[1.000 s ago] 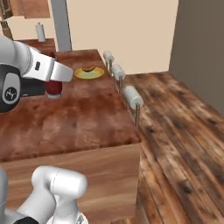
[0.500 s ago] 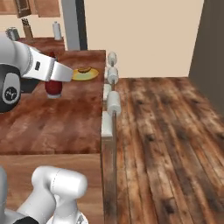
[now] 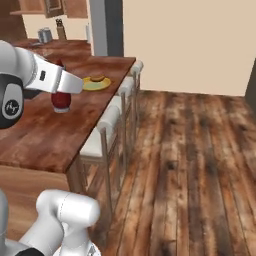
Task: Move the hot dog bun to the plate on the dining table and place the condiment next to that plate. Then navigate to the fridge and take the sausage and place it on the plate as well.
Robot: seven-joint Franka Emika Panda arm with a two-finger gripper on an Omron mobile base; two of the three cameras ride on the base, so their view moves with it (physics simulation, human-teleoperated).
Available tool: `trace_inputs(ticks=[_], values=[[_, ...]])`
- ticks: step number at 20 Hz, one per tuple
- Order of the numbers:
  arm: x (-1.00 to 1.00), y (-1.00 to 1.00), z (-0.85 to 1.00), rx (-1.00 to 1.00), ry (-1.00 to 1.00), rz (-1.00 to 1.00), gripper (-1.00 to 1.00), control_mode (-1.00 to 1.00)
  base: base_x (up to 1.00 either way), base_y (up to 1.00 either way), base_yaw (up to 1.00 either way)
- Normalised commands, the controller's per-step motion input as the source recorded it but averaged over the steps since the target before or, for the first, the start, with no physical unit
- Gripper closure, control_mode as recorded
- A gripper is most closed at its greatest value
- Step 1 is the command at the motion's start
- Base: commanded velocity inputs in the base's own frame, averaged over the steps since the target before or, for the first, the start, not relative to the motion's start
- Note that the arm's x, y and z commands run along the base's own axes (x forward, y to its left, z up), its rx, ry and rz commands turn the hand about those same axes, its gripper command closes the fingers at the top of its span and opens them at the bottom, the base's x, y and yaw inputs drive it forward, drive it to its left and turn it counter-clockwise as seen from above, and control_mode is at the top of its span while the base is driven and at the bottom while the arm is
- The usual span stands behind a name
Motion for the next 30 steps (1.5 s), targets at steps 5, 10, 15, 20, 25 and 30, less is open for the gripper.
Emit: trace_inputs(ticks=[5,10,15,20,25,30], values=[[0.0,0.0,0.0,0.0,0.0,0.0,1.0,1.0,0.58,-0.88,0.49],[0.0,0.0,0.0,0.0,0.0,0.0,1.0,1.0,0.58,-0.77,0.54],[0.0,0.0,0.0,0.0,0.0,0.0,1.0,1.0,0.59,-0.77,0.53],[0.0,0.0,0.0,0.0,0.0,0.0,1.0,1.0,0.57,-0.83,0.51],[0.0,0.0,0.0,0.0,0.0,0.0,1.0,1.0,0.55,-0.93,0.46],[0.0,0.0,0.0,0.0,0.0,0.0,1.0,1.0,0.56,-0.98,0.44]])
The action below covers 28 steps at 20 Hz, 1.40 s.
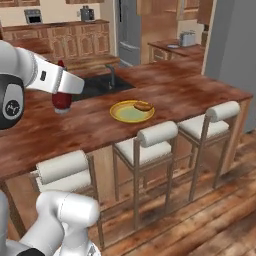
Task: Move the hot dog bun to the plate on the dining table and place the condiment next to that plate. Then navigate to the fridge and take the sausage and place it on the plate as well.
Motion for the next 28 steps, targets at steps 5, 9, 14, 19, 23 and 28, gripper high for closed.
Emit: trace_inputs(ticks=[5,9,14,19,23,28], values=[[0.0,0.0,0.0,0.0,0.0,0.0,1.0,1.0,0.56,-0.88,0.47],[0.0,0.0,0.0,0.0,0.0,0.0,1.0,1.0,0.55,-0.79,0.49],[0.0,0.0,0.0,0.0,0.0,0.0,1.0,1.0,0.52,-0.74,0.5],[0.0,0.0,0.0,0.0,0.0,0.0,1.0,1.0,0.48,-0.7,0.51],[0.0,0.0,0.0,0.0,0.0,0.0,1.0,1.0,0.51,-0.76,0.48],[0.0,0.0,0.0,0.0,0.0,0.0,1.0,1.0,0.67,-0.81,0.43]])
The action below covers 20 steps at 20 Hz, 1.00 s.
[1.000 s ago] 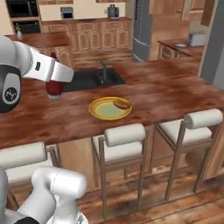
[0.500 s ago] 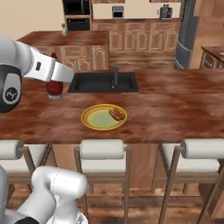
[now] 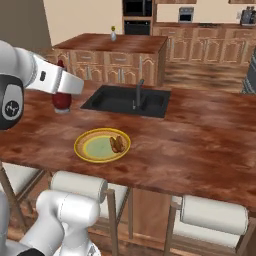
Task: Move the hot dog bun to the plate on the dining table and place the condiment next to that plate. Then navigate to the fridge and take the sausage and place it on the plate as well.
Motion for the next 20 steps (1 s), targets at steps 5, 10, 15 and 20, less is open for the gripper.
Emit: trace_inputs(ticks=[5,10,15,20], values=[[0.35,-0.34,-0.1,0.07,0.03,0.14,1.0,-1.0,0.57,-0.4,0.22],[0.66,-0.93,-0.52,0.11,0.01,0.45,1.0,-1.0,0.0,0.0,0.0],[0.49,-0.89,-0.7,0.08,0.0,0.51,1.0,-1.0,0.0,0.0,0.0],[0.53,-0.68,-0.86,0.04,-0.02,0.49,1.0,-1.0,0.0,0.0,0.0]])
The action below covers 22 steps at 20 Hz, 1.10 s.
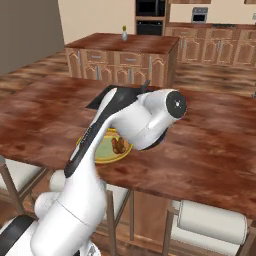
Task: Move the hot dog bun to the plate on the dining table and place the condiment next to that plate. Then navigate to the fridge and take the sausage and place it on the plate as well.
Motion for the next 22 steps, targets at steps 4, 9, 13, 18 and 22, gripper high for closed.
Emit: trace_inputs(ticks=[4,9,13,18,22], values=[[0.63,-0.49,-0.94,0.03,-0.02,0.49,1.0,-1.0,0.0,0.0,0.0],[0.76,-0.03,-0.78,0.01,0.0,0.41,1.0,-1.0,0.0,0.0,0.0],[0.54,0.09,-0.6,0.0,0.0,0.27,1.0,-1.0,0.0,0.0,0.0],[0.41,0.03,-0.51,0.0,-0.01,0.19,1.0,-1.0,0.0,0.0,0.0],[0.36,0.21,-0.47,0.0,0.0,0.13,1.0,-1.0,0.0,0.0,0.0]])
